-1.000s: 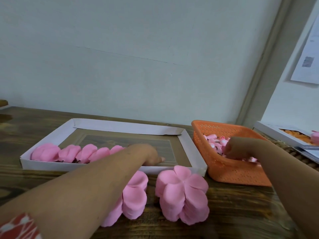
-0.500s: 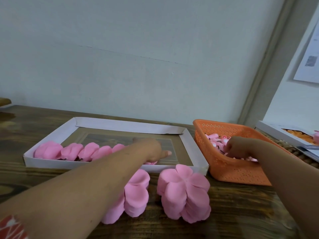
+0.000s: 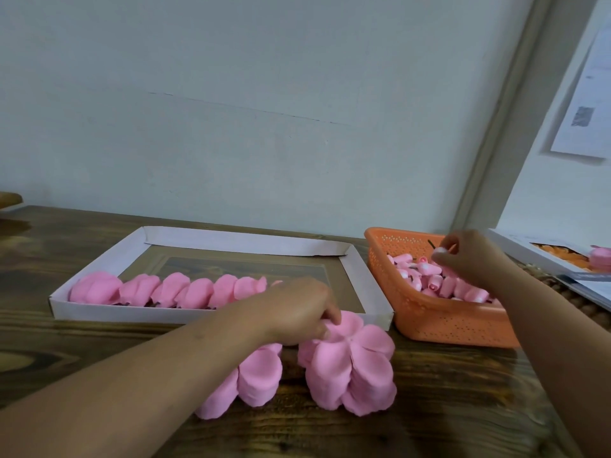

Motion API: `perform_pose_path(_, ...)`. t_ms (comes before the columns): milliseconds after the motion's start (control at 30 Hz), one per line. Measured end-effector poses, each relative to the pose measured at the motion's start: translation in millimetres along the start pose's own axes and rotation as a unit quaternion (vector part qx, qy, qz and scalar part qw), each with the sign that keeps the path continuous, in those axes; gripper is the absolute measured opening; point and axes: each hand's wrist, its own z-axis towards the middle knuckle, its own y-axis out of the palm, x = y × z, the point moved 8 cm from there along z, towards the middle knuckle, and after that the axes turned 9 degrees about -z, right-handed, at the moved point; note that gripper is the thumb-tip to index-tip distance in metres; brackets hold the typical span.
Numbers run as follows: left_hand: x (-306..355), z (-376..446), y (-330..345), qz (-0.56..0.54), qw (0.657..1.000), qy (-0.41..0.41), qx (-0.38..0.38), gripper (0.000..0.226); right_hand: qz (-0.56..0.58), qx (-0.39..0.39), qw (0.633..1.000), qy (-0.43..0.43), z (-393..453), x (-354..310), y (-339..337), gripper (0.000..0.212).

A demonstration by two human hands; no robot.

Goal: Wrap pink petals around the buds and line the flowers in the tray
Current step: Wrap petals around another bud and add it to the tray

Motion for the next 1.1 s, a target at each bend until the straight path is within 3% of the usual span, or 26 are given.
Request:
perform_pose_path(433, 5, -12, -11, -0.016, 0.997, -0.034, 0.067, 0.006, 0.013, 0.03, 0.999, 0.001, -11, 1, -4, 0.01)
perform_pose_path(633, -4, -12, -12, -0.119, 0.987, -0.09, 0.067, 0.014, 0.032, 0.082, 0.996, -0.004, -16, -4, -15, 0.016)
perform_pose_path(733, -12, -10, -2, -0.176, 0.972, -0.148, 0.037, 0.034, 0.075, 0.115, 0.99, -0.018, -25, -14, -26, 0.016)
perform_pose_path(967, -17, -13, 1, -0.276, 0.935, -0.209, 0.07, 0.017, 0.147, 0.153, 0.975, -0.063, -60, -46, -45, 0.018)
perform_pose_path(1100, -17, -21, -1, -0.43, 0.866, -0.227, 0.117, 0.01, 0.244, 0.099, 0.962, -0.077, -86, -68, -43, 0.013)
